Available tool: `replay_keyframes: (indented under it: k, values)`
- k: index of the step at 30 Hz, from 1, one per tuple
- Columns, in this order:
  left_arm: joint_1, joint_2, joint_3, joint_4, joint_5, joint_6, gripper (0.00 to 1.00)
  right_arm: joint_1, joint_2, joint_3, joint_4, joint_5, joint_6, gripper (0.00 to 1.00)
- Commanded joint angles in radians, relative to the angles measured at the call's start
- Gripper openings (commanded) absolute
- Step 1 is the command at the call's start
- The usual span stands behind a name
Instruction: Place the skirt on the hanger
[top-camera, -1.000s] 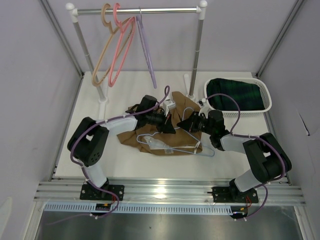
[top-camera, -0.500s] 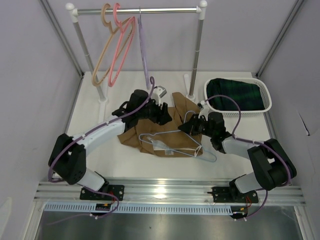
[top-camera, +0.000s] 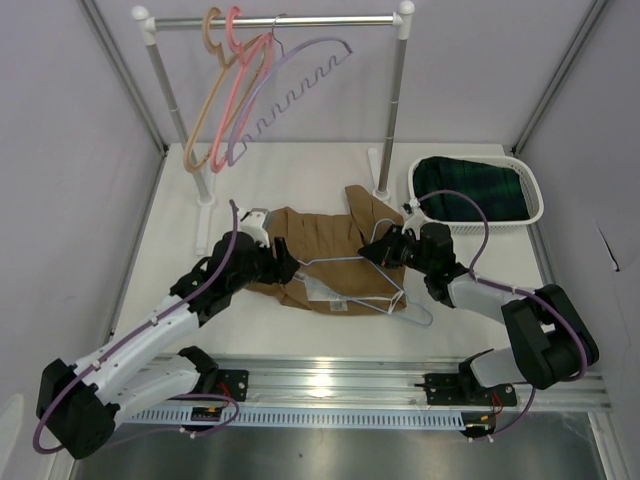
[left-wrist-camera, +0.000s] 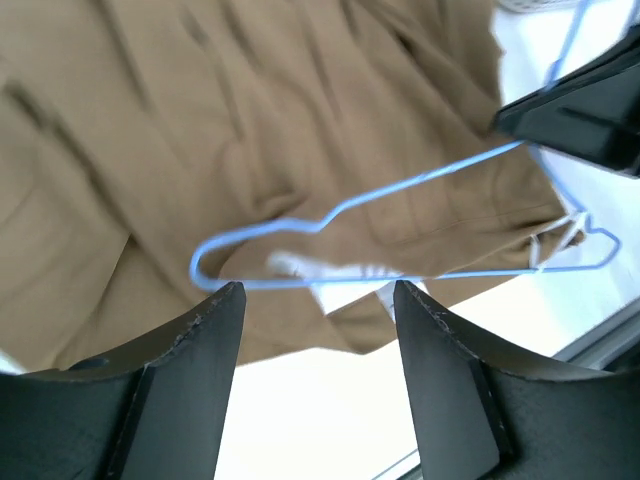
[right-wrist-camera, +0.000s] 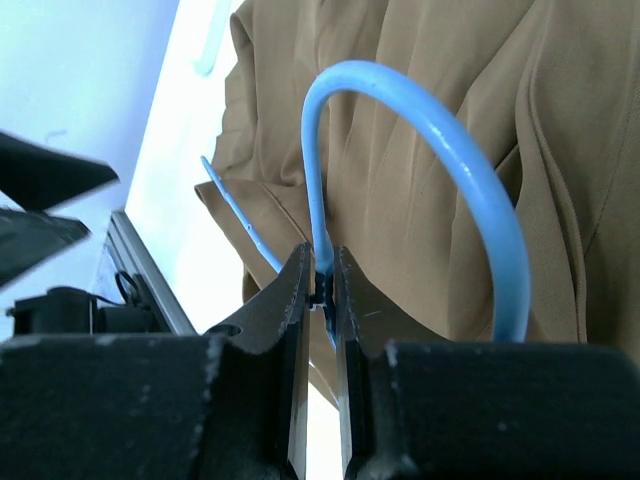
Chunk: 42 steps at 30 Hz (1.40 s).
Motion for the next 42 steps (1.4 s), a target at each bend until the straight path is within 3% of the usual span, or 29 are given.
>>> replay_keyframes:
  k: [1,6,13,17,19,29,39,42]
  values:
    - [-0.007,-0.074,-0.055,0.017,-0.069,-0.082,0.67,-0.011,-0.014,0.042,0.079,-0.022,0.073,0.00]
    - [-0.027,-0.103,-0.098,0.023,-0.075,-0.136,0.67,-0.025,0.000,0.047,0.133,-0.046,0.154,0.00]
    - [-0.074,-0.168,-0.150,0.002,-0.177,-0.193,0.67,-0.026,-0.030,0.044,0.136,0.036,0.217,0.00]
    - [-0.149,-0.160,-0.137,-0.031,-0.243,-0.197,0.66,-0.026,-0.047,0.050,0.115,0.073,0.225,0.00]
    - [-0.176,-0.136,-0.115,-0.035,-0.257,-0.194,0.65,-0.028,-0.050,0.052,0.106,0.081,0.225,0.00]
    - [-0.315,0.050,-0.040,-0.026,-0.263,-0.167,0.38,-0.031,-0.040,0.058,0.072,0.139,0.241,0.00]
    - [-0.352,0.254,0.043,-0.086,-0.343,-0.157,0.38,-0.029,-0.023,0.056,0.078,0.142,0.239,0.00]
    - [-0.352,0.292,0.041,-0.081,-0.395,-0.150,0.43,-0.031,-0.018,0.056,0.079,0.139,0.234,0.00]
